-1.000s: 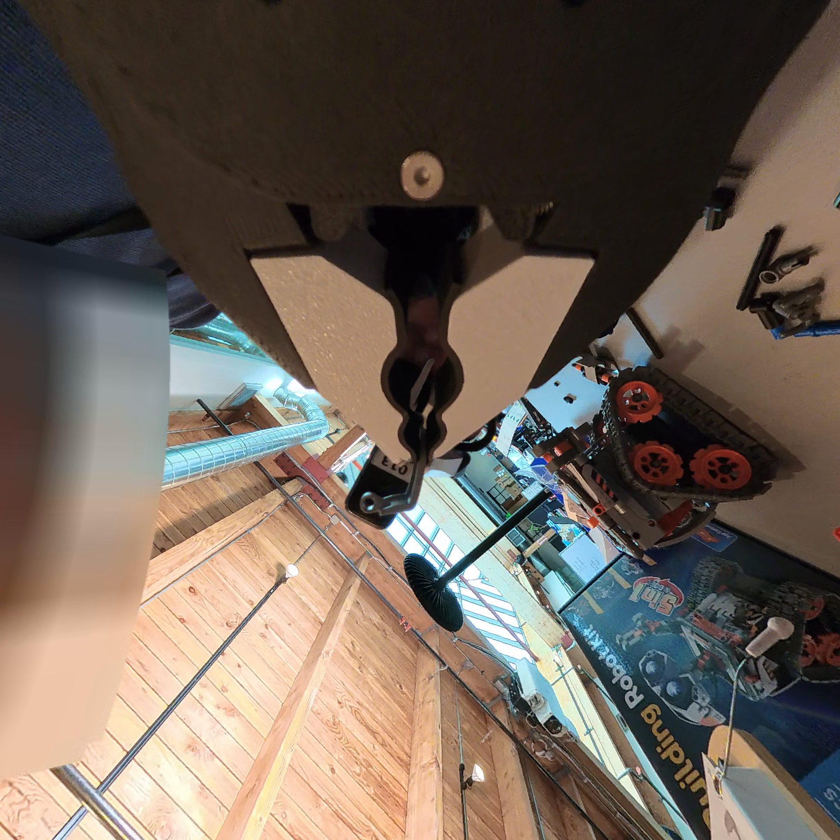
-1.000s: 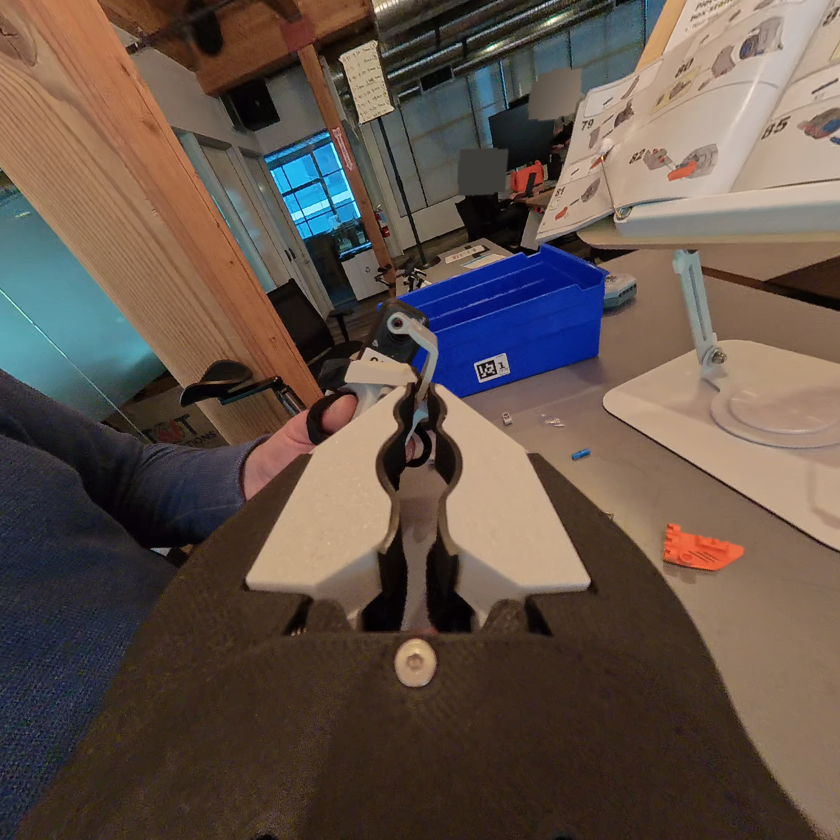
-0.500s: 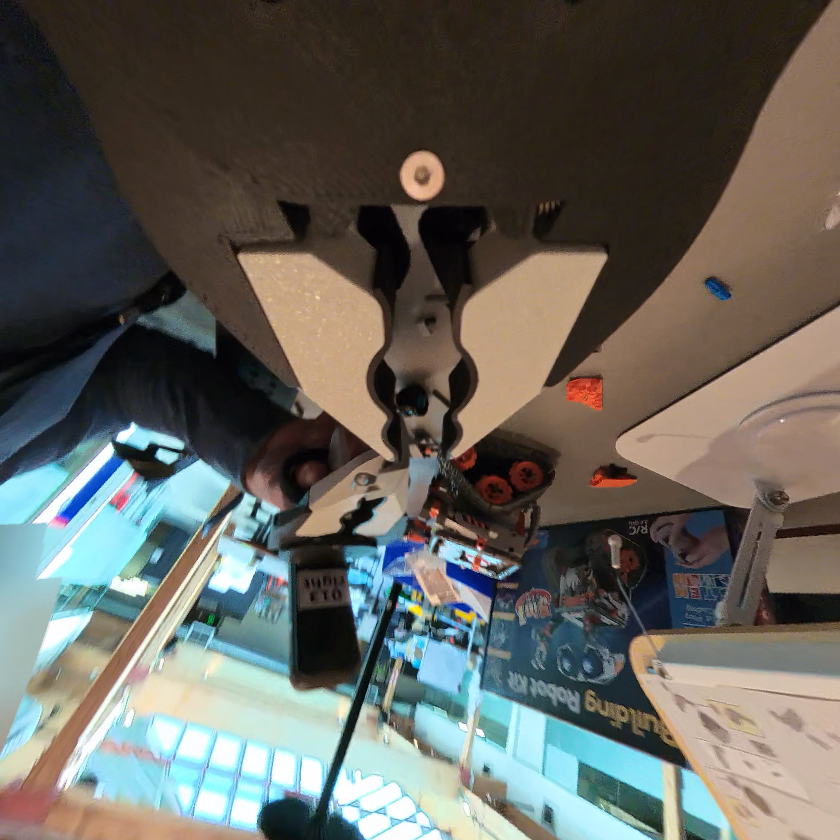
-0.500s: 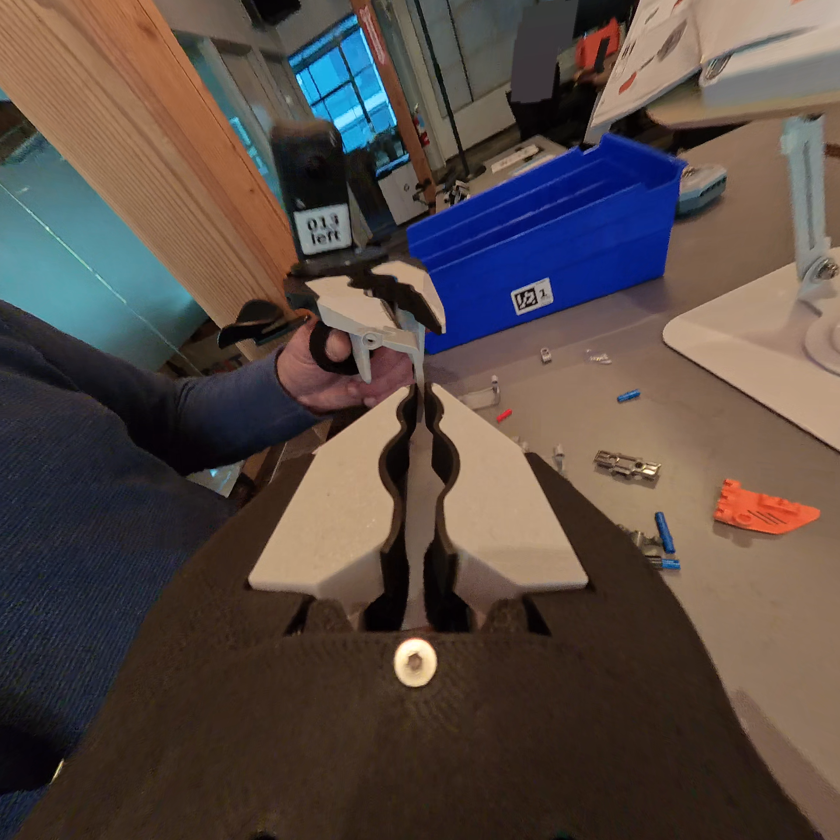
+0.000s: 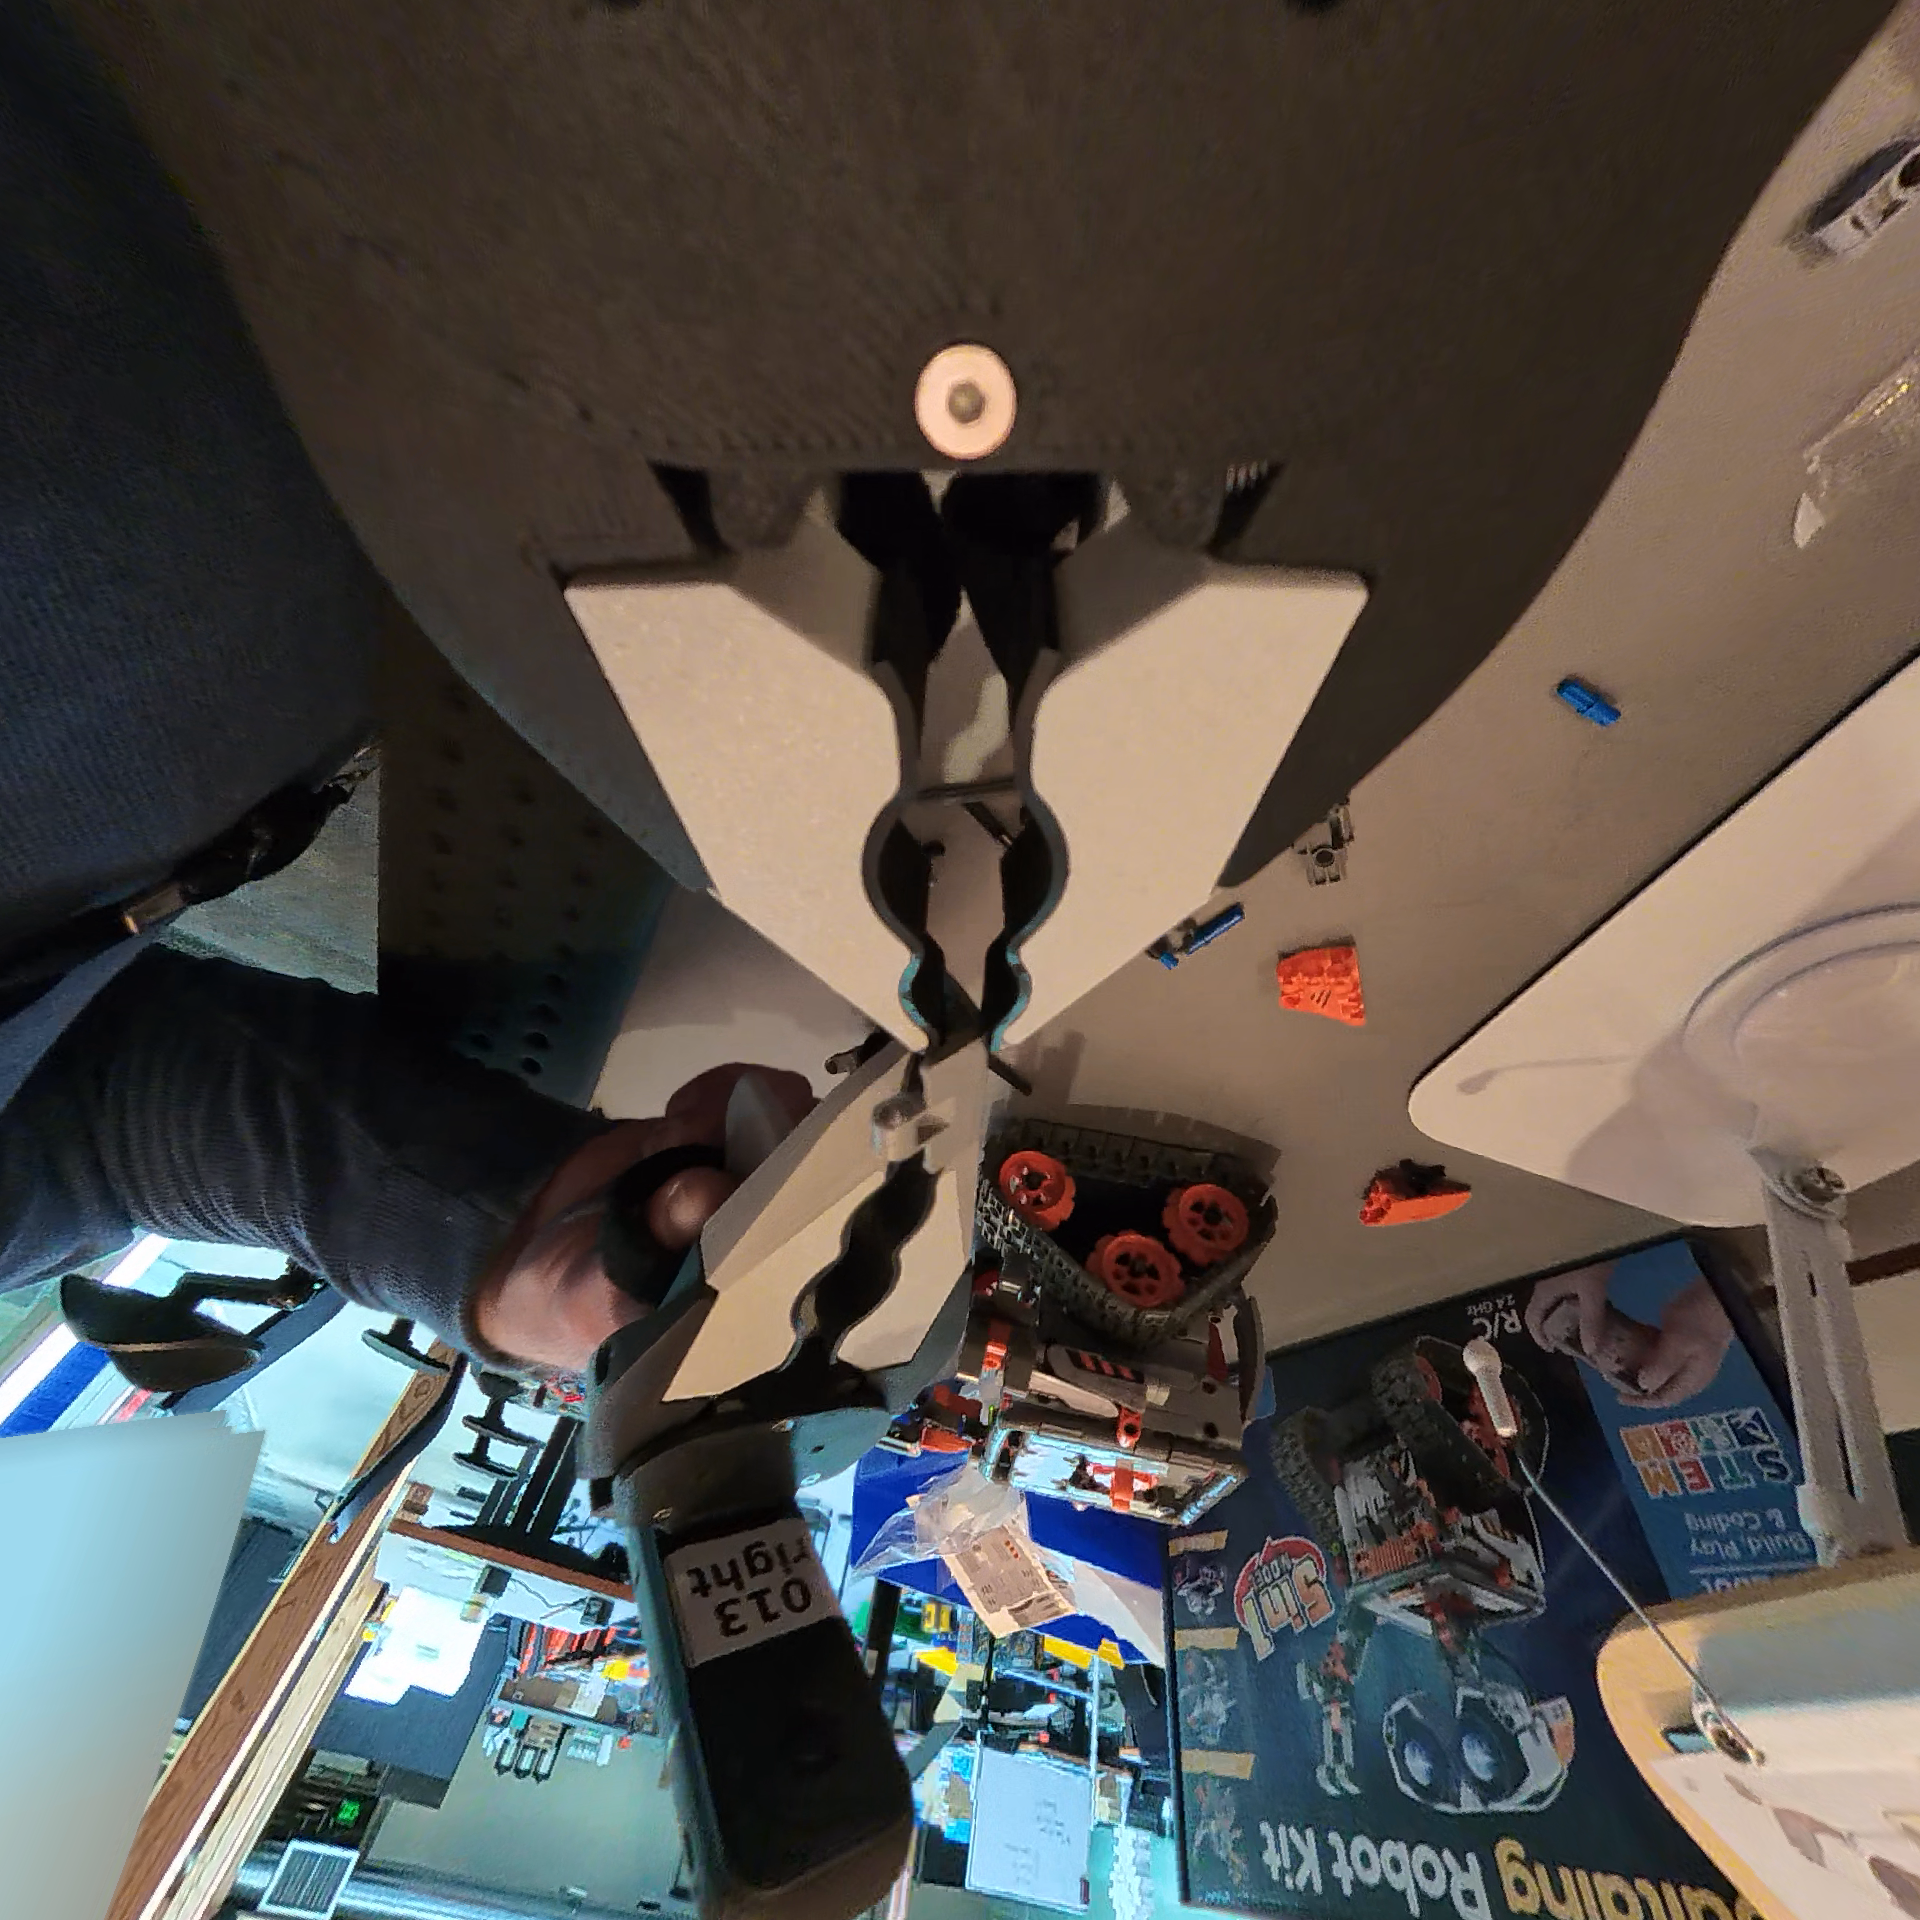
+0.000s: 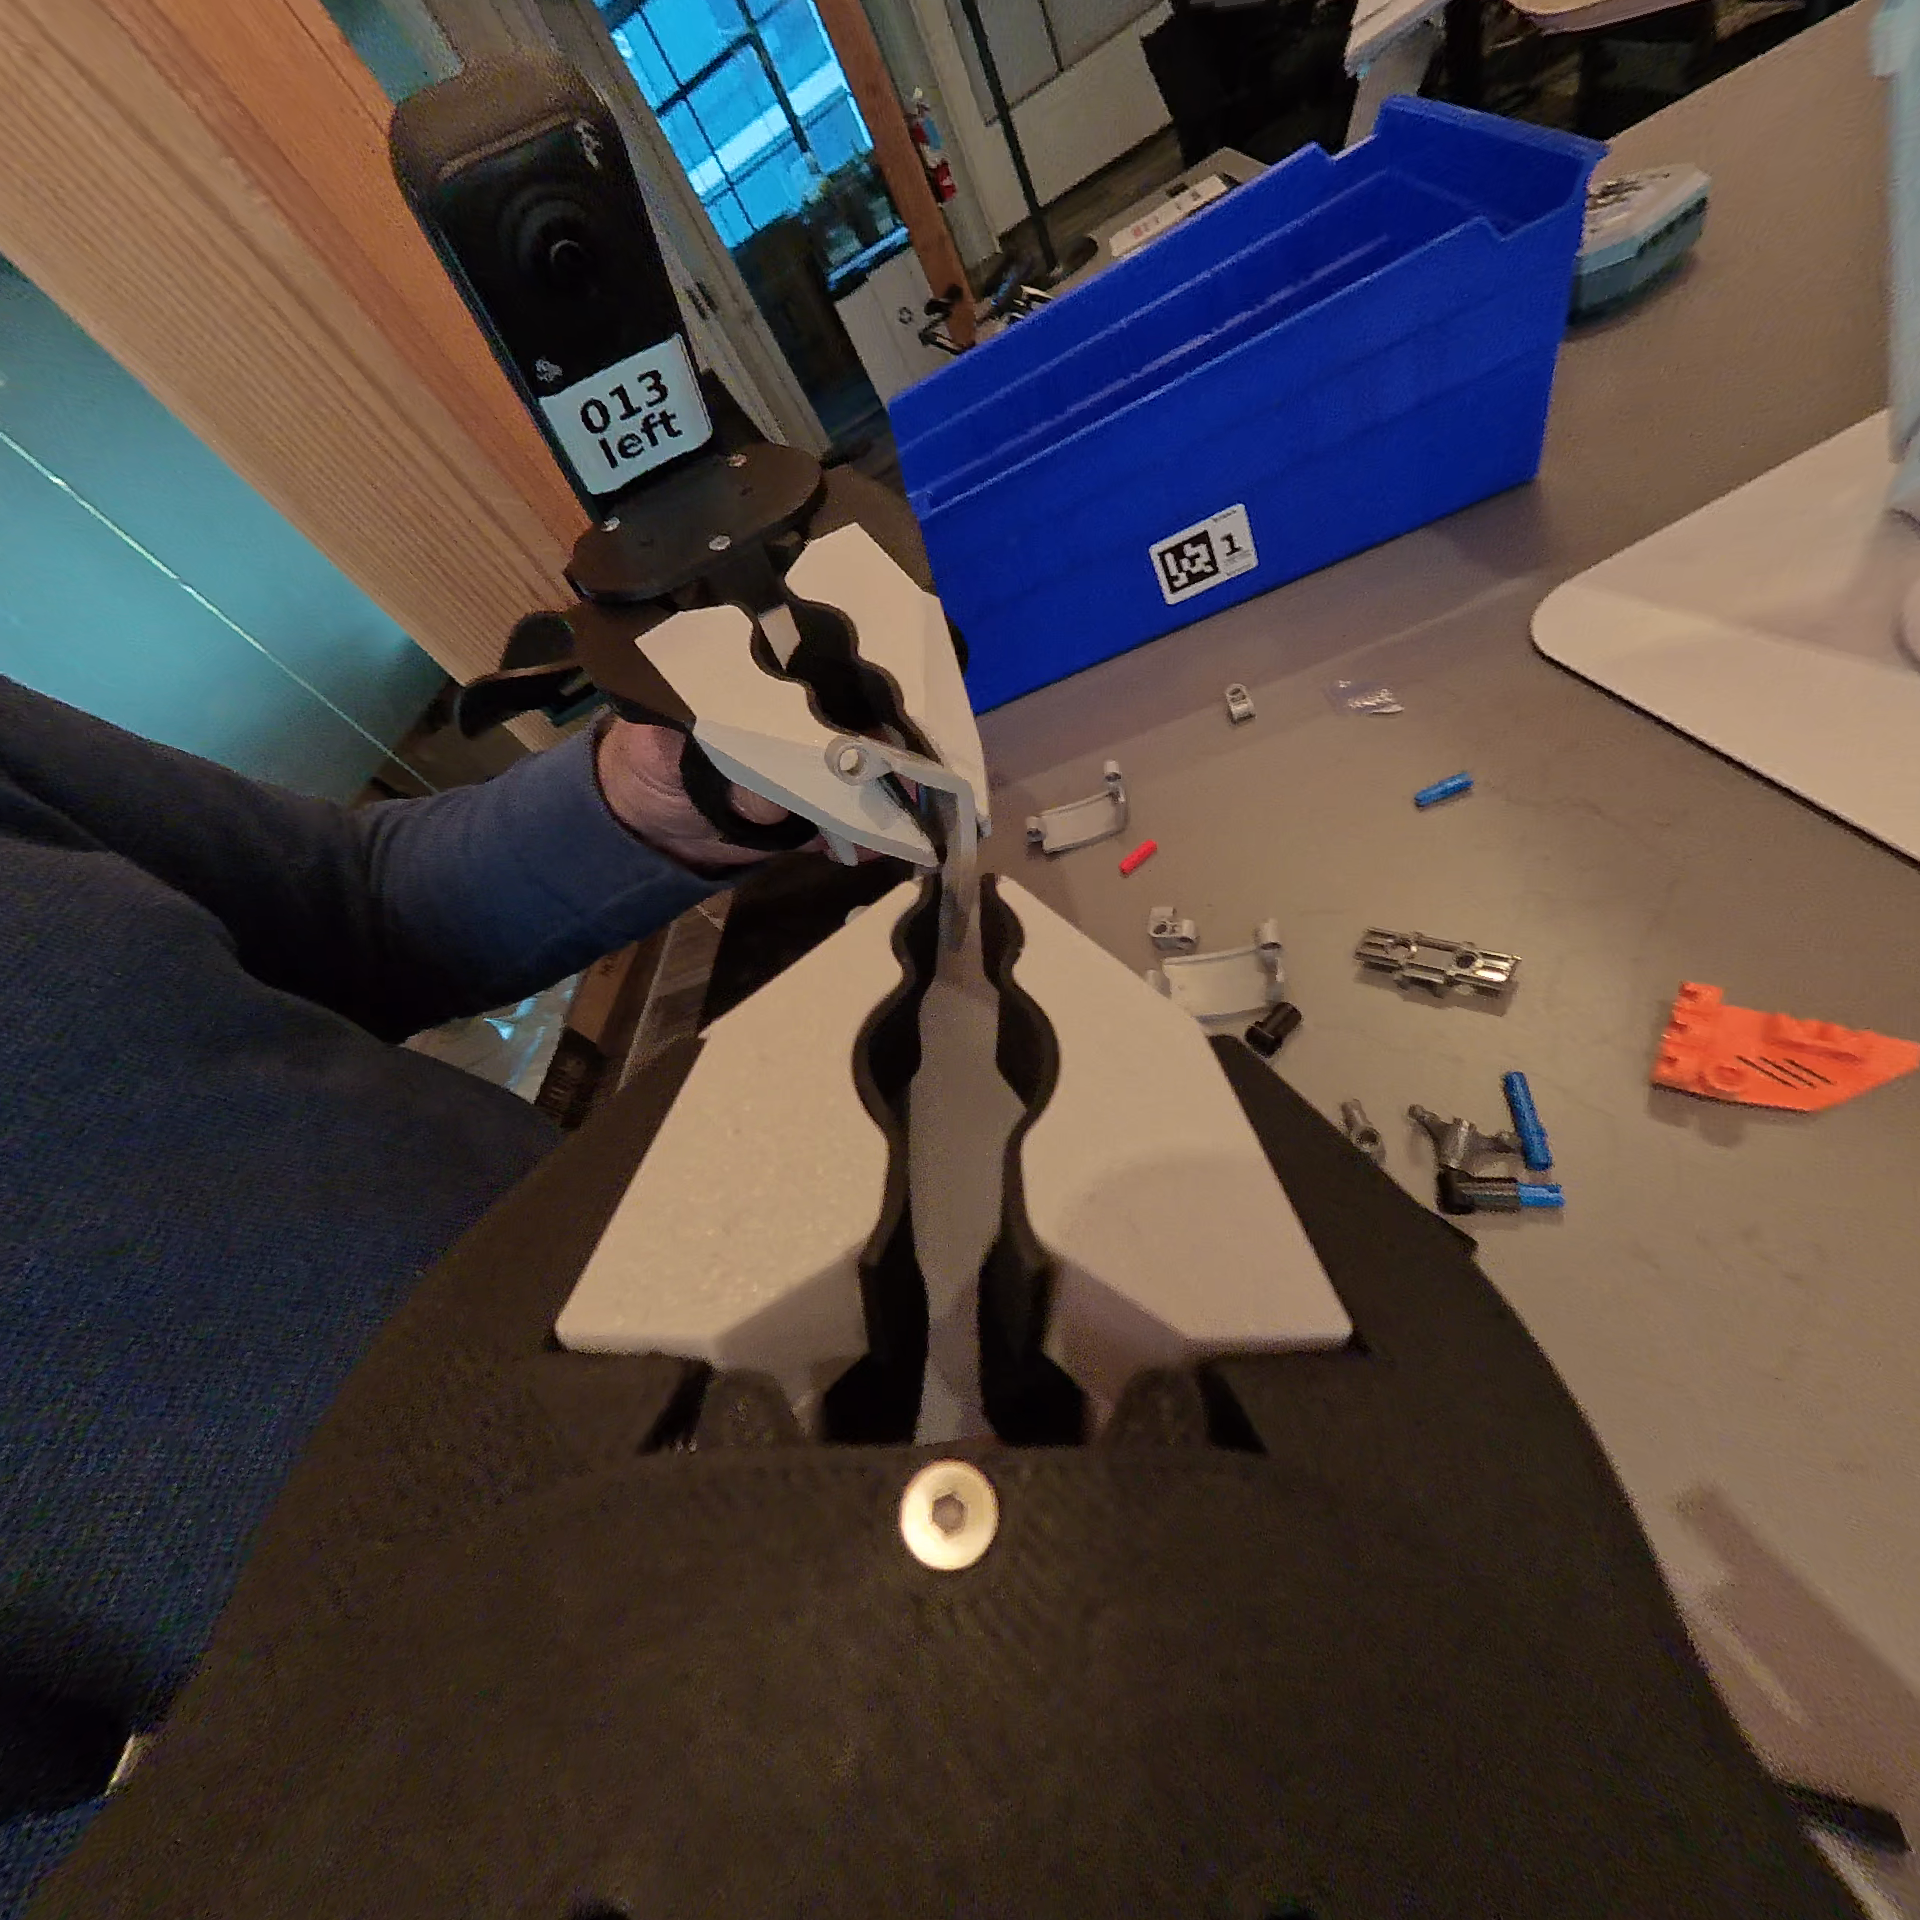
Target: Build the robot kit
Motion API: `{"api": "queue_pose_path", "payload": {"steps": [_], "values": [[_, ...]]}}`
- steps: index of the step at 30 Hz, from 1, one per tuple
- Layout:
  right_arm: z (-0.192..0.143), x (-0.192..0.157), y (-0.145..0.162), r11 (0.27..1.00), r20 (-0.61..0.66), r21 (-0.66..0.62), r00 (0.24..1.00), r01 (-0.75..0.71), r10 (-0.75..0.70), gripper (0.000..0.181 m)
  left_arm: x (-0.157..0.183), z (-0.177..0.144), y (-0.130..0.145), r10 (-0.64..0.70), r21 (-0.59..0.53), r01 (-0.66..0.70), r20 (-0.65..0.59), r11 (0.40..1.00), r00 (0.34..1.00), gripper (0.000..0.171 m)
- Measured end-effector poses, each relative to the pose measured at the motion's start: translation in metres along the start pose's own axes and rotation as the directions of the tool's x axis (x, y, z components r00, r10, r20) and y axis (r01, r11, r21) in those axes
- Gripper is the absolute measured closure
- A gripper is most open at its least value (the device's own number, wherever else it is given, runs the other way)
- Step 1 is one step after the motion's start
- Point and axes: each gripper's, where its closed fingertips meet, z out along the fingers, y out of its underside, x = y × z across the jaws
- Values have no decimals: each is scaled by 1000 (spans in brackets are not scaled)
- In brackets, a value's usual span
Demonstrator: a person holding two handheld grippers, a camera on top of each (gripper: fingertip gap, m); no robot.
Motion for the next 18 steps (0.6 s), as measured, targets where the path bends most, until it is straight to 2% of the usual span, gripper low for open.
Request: {"api": "queue_pose_path", "payload": {"steps": [4, 9, 14, 16, 18], "values": [[-9, 7, 8, 1000, -51, -23, 999, 7, -8, 171, -10, 0, 12, -58, -41, 59, 26, 997, 998, 168], [-29, 14, 20, 999, -89, -38, 996, 26, -29, 172, -13, 8, 40, -112, -177, 118, 45, 977, 993, 168], [-47, 24, 36, 985, -180, -136, 975, 110, -134, 173, -10, 21, 76, -177, -352, 177, 31, 919, 984, 168], [-50, 24, 43, 982, -176, -155, 975, 110, -137, 173, -13, 24, 87, -182, -403, 189, 56, 895, 982, 167], [-52, 26, 52, 976, -174, -189, 974, 111, -145, 173, -9, 27, 98, -209, -468, 199, 30, 861, 977, 167]]}}
